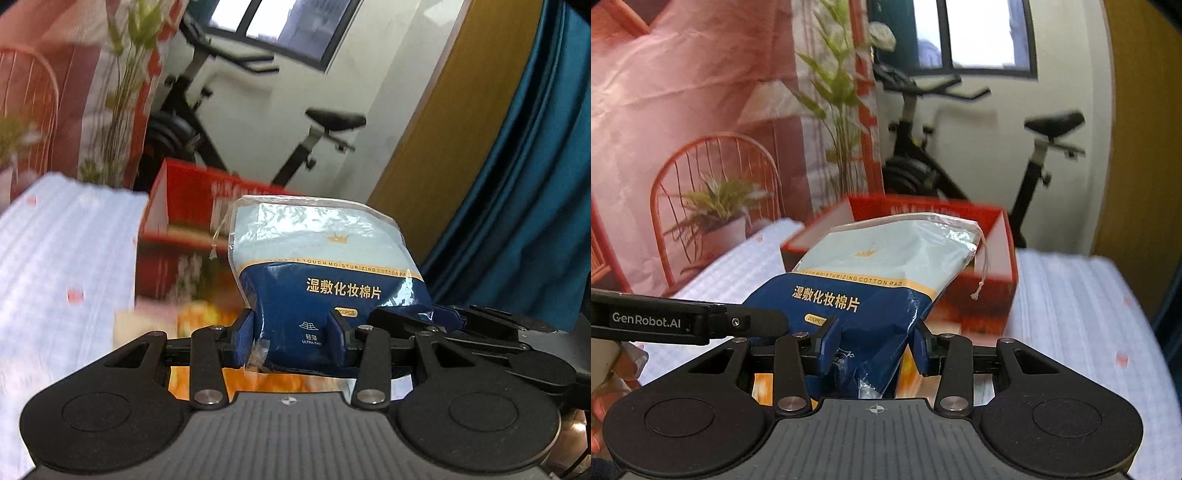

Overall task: Organize soft objects
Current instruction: 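Lift the cotton pad bag with the left tool and drop it into the red box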

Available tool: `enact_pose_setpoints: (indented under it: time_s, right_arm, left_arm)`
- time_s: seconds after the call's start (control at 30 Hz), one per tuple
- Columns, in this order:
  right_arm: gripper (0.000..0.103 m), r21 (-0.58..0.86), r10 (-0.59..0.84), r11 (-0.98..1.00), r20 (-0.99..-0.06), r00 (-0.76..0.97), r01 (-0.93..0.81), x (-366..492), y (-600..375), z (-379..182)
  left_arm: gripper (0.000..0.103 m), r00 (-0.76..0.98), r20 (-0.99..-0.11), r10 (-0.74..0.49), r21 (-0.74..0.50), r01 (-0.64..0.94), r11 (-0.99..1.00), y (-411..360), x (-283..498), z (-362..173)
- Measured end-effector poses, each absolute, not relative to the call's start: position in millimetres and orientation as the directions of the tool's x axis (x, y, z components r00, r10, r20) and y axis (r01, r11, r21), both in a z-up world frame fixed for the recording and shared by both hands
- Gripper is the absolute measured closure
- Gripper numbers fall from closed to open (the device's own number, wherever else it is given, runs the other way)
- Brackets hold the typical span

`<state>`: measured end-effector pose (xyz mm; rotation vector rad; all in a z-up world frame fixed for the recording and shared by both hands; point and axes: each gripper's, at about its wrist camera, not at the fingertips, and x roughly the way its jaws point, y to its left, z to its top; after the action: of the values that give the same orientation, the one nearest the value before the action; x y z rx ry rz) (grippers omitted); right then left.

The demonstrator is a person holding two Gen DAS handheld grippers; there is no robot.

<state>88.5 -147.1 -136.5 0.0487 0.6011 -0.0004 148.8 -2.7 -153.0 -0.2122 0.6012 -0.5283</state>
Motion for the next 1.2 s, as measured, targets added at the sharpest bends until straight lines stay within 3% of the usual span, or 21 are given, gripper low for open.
enact_pose_setpoints:
  time_s: [0.3, 0.4, 0.5, 0.8, 1.2]
  right_arm:
    - [0.064, -0.02, 0.049, 0.997, -0.51, 0.859, -0.069, 159.1, -161.1, -94.5]
    - [0.055, 0.015, 0.105, 0.993, -0.507, 0.856, -0.113, 192.9, -171.9, -89.3]
    - [0.055, 0.036, 0.132, 0.991, -0.505, 0.853, -0.132, 221.3, -183.3, -90.5]
    - [0.058, -0.013, 0.072, 0.995, -0.604, 0.794, -0.101, 293.2, -201.3, -134.0]
    - [0.059, 0.016, 0.063, 0.997, -0.732, 0.679, -0.076, 326.7, -225.7, -194.4]
  left_arm:
    - [0.058, 0.775, -0.429, -0.465, -0.275, 0.378, 0.884, -17.2, 214.4, -115.8]
    - [0.057, 0.799, -0.428, -0.421, -0.215, 0.363, 0.907, -24.5, 234.2, -109.8]
    - [0.057, 0.791, -0.451, -0.413, -0.226, 0.346, 0.91, -27.6, 259.0, -116.1]
    - [0.057, 0.732, -0.557, -0.393, -0.237, 0.314, 0.92, -43.6, 313.9, -151.6]
    - [0.058, 0.657, -0.655, -0.373, -0.236, 0.29, 0.927, -51.0, 337.5, -189.5]
